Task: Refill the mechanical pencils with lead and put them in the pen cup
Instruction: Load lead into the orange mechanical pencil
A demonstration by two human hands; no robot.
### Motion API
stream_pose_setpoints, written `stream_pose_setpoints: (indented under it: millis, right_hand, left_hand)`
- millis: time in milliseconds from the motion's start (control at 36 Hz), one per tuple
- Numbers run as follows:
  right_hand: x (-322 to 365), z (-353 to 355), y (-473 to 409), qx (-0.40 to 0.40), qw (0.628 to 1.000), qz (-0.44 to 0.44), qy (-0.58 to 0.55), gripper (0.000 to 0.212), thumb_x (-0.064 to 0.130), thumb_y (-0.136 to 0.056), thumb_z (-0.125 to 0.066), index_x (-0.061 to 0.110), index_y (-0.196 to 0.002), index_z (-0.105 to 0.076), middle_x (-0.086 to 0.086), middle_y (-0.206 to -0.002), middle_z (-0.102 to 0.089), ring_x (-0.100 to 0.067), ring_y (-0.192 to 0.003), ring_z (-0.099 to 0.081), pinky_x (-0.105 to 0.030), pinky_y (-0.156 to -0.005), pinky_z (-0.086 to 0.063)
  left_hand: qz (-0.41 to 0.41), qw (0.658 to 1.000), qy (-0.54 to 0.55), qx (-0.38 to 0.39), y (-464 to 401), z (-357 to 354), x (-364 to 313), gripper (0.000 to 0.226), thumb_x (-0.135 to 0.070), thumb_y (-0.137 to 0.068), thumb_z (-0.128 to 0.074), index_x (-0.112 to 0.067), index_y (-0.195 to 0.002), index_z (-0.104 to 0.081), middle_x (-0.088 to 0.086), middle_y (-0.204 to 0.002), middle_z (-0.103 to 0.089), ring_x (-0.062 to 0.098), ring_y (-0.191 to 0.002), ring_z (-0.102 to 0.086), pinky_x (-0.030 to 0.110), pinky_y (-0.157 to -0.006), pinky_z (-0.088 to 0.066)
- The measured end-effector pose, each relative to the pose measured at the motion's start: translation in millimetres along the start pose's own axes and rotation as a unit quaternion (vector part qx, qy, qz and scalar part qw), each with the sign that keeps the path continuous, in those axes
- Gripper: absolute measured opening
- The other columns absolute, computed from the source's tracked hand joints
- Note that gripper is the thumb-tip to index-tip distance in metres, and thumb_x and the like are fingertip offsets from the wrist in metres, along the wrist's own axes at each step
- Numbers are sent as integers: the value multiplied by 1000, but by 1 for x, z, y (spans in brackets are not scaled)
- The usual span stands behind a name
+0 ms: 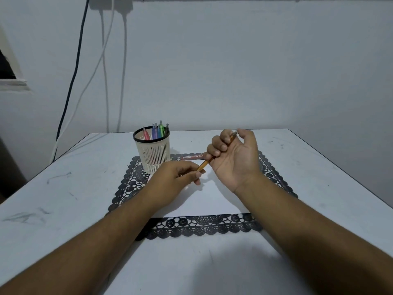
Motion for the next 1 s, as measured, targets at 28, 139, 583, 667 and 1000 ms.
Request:
stream_pose_setpoints:
  millis: [28, 139, 583, 667, 1000]
  right_hand:
    - [1, 0, 0, 1, 1000, 2, -3, 33, 37, -93, -34, 18, -67, -36, -1, -65, -25, -19, -58, -26, -35, -61, -30]
    - [5, -2, 1, 13, 1000, 15, 15, 21, 26, -85, -36, 19, -66, -30, -2, -65, -21, -19, -59, -22, -34, -61, -29]
    - [9, -11, 4, 60, 998, 25, 12, 23, 31, -83, -37, 19, -66, -27, -1, -63, -21, -21, -63, -16, -36, -62, -27]
    - [10, -12, 4, 71, 997, 24, 4, 25, 33, -84, -37, 19, -67, -25, -1, -62, -21, -20, -62, -17, -35, -62, -28]
    - [10, -14, 4, 95, 995, 14, 8, 25, 32, -83, -37, 19, -68, -23, -1, -62, -20, -20, -63, -17, -35, -63, -27]
  left_hand:
    - [4, 1000, 14, -3, 0, 1, 1, 12, -22, -98, -68, -22, -92, -79, -1, -84, -76, 27, -83, -65, 42, -78, -51]
    - [17, 999, 41, -8, -1, 2, 3, 8, -19, -96, -72, -18, -94, -79, -1, -84, -77, 29, -83, -66, 44, -79, -51]
    - [29, 994, 104, -20, -1, 5, 1, 12, -16, -93, -74, -12, -82, -75, 5, -78, -77, 12, -74, -64, 25, -74, -47]
    - [27, 994, 102, -22, -1, 7, 0, 15, -17, -93, -74, -13, -79, -75, 5, -77, -77, 13, -74, -63, 27, -73, -47]
    - [28, 993, 109, -22, 0, 7, 0, 17, -18, -93, -74, -21, -76, -75, 5, -77, -76, 20, -76, -64, 38, -80, -48]
Point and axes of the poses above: each hand's wrist, its own y-axis away from the middle knuckle, its own z-axis out of the back of the hand, x = y × z, the point moved 8 cm from there along -y, towards the middle knuckle
